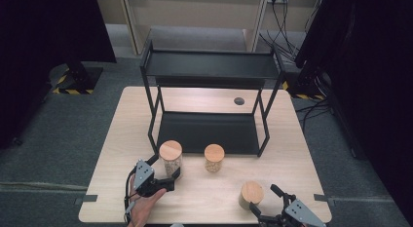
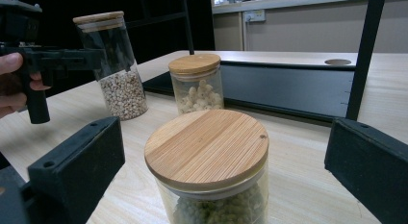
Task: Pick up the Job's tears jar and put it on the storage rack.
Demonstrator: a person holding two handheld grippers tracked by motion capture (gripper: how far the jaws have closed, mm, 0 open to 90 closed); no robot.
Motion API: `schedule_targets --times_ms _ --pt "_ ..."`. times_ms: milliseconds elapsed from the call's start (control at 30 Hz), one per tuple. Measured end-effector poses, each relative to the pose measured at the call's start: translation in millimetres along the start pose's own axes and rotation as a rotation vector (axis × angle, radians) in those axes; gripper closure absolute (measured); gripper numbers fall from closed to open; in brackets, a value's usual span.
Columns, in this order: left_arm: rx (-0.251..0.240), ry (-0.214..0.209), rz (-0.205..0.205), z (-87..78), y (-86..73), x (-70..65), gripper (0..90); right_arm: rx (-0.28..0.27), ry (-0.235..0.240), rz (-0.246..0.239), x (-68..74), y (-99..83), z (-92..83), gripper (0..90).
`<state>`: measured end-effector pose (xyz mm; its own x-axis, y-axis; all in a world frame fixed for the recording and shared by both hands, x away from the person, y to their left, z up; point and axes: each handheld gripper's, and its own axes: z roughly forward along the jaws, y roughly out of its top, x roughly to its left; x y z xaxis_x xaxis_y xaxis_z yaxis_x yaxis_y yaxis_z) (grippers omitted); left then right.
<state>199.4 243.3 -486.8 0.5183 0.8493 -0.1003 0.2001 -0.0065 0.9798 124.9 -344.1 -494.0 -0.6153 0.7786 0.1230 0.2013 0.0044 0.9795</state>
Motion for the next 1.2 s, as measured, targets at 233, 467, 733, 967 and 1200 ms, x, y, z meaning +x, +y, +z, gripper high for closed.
schedule_targets --times_ms 233,467,733,967,1200 --pt "0.006 -0.006 0.007 7.2 3.5 -1.0 4.2 0.000 0.002 0.004 -0.2 -0.1 0.3 0.5" --pt "0.014 -0.011 0.020 13.2 5.1 -1.1 8.0 0.000 0.002 0.006 -0.7 -0.3 0.4 0.5" --pt "0.015 -0.008 0.035 17.5 6.7 -0.2 24.2 -0.002 0.005 0.013 -1.8 -0.5 0.4 0.5" --pt "0.012 0.018 0.058 17.1 7.3 -7.5 25.0 -0.002 0.006 0.014 -2.0 -0.7 0.3 0.5" --pt "0.008 0.011 0.053 15.3 11.0 -8.7 25.2 -0.005 0.005 0.016 -2.3 -0.7 -0.3 0.5"
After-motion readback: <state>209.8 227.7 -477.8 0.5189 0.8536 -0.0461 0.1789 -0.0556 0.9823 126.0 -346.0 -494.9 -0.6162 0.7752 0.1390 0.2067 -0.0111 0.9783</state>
